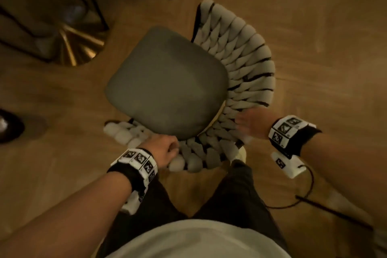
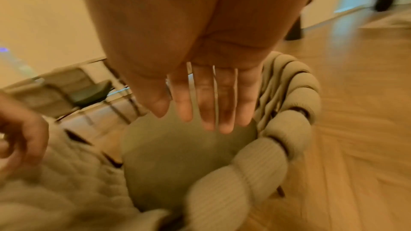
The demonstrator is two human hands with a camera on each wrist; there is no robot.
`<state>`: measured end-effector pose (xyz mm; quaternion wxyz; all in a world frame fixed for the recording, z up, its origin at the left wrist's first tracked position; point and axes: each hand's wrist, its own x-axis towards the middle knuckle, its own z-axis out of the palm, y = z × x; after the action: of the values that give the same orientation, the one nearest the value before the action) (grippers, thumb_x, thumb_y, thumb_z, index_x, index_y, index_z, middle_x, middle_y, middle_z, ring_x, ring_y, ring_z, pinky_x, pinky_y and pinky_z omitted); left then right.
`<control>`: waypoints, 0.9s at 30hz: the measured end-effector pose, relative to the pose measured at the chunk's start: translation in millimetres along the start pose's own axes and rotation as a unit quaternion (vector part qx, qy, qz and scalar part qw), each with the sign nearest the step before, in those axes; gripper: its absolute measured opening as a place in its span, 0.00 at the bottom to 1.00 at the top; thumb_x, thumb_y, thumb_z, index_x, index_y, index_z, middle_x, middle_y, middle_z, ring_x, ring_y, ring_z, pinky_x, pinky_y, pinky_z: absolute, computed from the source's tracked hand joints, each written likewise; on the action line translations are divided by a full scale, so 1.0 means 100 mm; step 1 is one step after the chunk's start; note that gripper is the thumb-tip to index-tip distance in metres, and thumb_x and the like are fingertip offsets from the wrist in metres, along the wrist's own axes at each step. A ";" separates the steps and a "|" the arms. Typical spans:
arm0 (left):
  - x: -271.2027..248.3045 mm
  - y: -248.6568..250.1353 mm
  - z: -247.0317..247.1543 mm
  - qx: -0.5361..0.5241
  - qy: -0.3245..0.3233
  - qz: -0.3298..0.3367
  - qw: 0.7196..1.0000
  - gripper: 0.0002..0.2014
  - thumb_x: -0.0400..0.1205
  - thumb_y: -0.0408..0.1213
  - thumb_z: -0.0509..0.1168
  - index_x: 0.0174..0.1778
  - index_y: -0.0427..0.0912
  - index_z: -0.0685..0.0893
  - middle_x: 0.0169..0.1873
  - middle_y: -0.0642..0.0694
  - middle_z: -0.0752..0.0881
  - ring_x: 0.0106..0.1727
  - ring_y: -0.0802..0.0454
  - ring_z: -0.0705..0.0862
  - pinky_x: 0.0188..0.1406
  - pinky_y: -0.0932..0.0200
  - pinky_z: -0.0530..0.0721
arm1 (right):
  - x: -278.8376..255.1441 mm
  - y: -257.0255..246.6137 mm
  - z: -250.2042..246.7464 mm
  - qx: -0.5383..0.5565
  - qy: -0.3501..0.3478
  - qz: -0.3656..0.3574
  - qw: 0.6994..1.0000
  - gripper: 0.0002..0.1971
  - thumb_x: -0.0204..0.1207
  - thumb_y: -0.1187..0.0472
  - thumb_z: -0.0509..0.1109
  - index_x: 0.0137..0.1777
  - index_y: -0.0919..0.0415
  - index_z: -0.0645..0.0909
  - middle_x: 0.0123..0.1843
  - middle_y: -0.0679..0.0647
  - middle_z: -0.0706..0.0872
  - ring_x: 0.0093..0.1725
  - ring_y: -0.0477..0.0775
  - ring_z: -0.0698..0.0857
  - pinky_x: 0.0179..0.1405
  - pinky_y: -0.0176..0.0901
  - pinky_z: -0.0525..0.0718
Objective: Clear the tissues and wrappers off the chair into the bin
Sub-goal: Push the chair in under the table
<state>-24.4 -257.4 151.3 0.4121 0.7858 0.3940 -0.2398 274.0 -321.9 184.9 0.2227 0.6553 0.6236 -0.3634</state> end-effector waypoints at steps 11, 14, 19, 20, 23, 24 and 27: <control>1.08 1.93 0.99 -0.160 0.026 -0.224 0.961 0.43 0.67 0.76 0.55 0.72 0.51 0.66 0.72 0.43 0.75 0.70 0.41 0.75 0.66 0.43 0.76 | 0.85 1.46 -0.10 -0.338 -0.067 -0.292 0.892 0.57 0.60 0.18 0.28 0.75 0.54 0.69 0.69 0.54 0.81 0.66 0.59 0.78 0.70 0.56 0.75; 1.23 2.08 0.99 -0.150 0.108 -0.266 0.946 0.41 0.63 0.78 0.59 0.62 0.51 0.75 0.61 0.46 0.84 0.61 0.42 0.82 0.53 0.51 0.78 | 1.01 1.53 -0.17 -0.388 -0.047 -0.316 0.865 0.59 0.56 0.16 0.25 0.74 0.52 0.70 0.65 0.54 0.84 0.63 0.60 0.79 0.68 0.58 0.73; 1.23 1.94 1.11 -0.134 0.188 -0.252 0.940 0.38 0.59 0.82 0.55 0.52 0.57 0.81 0.47 0.53 0.88 0.47 0.47 0.87 0.43 0.52 0.84 | 1.20 1.42 -0.15 -0.402 -0.071 -0.277 0.870 0.66 0.45 0.11 0.27 0.64 0.54 0.79 0.57 0.53 0.87 0.54 0.61 0.82 0.58 0.57 0.81; 1.20 1.88 1.12 -0.128 0.191 -0.245 0.942 0.39 0.58 0.82 0.54 0.53 0.58 0.80 0.48 0.54 0.88 0.47 0.48 0.87 0.43 0.52 0.84 | 1.20 1.35 -0.13 -0.396 -0.074 -0.270 0.874 0.66 0.44 0.10 0.28 0.63 0.54 0.80 0.56 0.53 0.87 0.53 0.61 0.83 0.56 0.57 0.82; 1.01 1.62 1.08 -0.128 0.170 -0.229 0.950 0.40 0.58 0.82 0.53 0.59 0.60 0.77 0.55 0.55 0.86 0.52 0.48 0.86 0.47 0.51 0.85 | 1.13 1.07 -0.06 -0.382 -0.080 -0.248 0.887 0.62 0.44 0.09 0.31 0.56 0.53 0.83 0.50 0.52 0.88 0.49 0.60 0.83 0.51 0.56 0.84; 0.92 1.48 1.05 -0.134 0.159 -0.231 0.951 0.42 0.57 0.83 0.52 0.60 0.61 0.76 0.57 0.56 0.86 0.55 0.48 0.86 0.50 0.49 0.85 | 1.12 0.92 -0.04 -0.380 -0.078 -0.243 0.889 0.60 0.45 0.10 0.33 0.52 0.54 0.83 0.47 0.52 0.88 0.46 0.59 0.83 0.48 0.56 0.84; 0.58 0.96 0.94 -0.122 0.139 -0.227 0.956 0.46 0.54 0.86 0.50 0.64 0.65 0.73 0.64 0.58 0.82 0.62 0.50 0.83 0.57 0.48 0.84 | 1.09 0.36 0.05 -0.367 -0.074 -0.241 0.896 0.55 0.48 0.10 0.35 0.44 0.54 0.84 0.38 0.52 0.86 0.40 0.58 0.81 0.39 0.52 0.83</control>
<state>82.1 -344.9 103.6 0.3804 0.6451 0.6416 -0.1657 303.8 -258.0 93.7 0.3986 0.3281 0.8330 -0.1990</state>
